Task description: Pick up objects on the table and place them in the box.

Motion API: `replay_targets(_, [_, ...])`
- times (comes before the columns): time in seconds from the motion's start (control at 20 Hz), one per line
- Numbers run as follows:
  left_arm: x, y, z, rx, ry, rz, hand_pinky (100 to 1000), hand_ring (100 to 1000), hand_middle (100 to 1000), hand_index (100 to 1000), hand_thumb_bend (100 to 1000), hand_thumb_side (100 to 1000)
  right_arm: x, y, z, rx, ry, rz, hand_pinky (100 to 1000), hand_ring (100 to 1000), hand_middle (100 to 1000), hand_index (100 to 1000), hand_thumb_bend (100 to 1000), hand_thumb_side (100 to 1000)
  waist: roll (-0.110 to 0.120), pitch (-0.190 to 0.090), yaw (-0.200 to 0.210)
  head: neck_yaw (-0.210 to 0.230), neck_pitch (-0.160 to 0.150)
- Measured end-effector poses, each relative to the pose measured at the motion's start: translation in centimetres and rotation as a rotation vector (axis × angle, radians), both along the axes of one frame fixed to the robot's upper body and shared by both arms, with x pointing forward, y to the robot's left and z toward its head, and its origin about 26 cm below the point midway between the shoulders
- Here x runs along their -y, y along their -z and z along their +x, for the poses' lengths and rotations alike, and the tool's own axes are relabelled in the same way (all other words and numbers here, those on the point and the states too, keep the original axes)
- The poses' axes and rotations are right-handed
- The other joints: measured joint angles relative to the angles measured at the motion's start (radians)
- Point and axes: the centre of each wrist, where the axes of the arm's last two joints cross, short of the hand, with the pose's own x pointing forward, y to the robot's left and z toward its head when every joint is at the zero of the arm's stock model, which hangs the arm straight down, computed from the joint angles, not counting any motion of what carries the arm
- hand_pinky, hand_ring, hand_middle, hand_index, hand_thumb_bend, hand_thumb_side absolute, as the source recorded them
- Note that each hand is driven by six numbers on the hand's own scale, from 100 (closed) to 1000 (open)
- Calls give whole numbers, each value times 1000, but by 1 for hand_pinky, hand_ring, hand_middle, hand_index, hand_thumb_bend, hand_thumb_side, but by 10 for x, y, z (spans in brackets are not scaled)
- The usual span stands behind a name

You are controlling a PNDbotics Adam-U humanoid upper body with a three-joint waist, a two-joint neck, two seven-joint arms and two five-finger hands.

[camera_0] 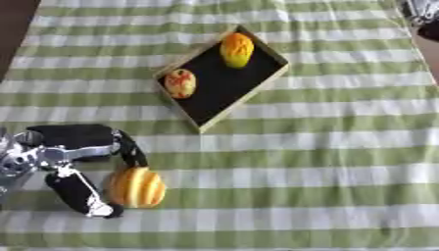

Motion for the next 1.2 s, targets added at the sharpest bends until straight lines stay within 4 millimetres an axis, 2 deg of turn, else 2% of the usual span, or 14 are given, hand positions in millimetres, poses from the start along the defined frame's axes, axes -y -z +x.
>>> replay_targets(0.3, [2, 1, 0, 57, 9, -8, 676, 728, 588, 785, 397, 166, 0, 1, 0, -6, -3, 7, 884, 863, 652, 811, 100, 437, 2, 1, 0, 0, 0])
replay_targets(0.5, [6, 0, 1, 113, 32, 8, 643, 727, 574, 777, 488, 184, 0, 1, 0, -10, -13, 14, 883, 862, 652, 811, 100, 439, 2, 1, 1, 0, 0])
replay_targets(0.9, [11, 6, 3, 190, 60, 28, 610, 714, 586, 807, 552, 178, 0, 2, 0, -14, -27, 24, 883, 860, 648, 810, 100, 449, 6, 1, 1, -1, 0])
replay_targets(0.95, [11, 7, 3, 197, 63, 25, 579, 694, 589, 817, 582, 168, 0, 3, 0, -16, -27, 26, 884, 859, 648, 810, 100, 452, 6, 1, 1, -1, 0])
replay_targets(1.2, [14, 2, 0, 269, 102, 0, 553, 681, 605, 841, 560, 182, 1, 2, 0, -12, -24, 35, 884, 859, 646, 809, 100, 455, 4, 1, -1, -1, 0])
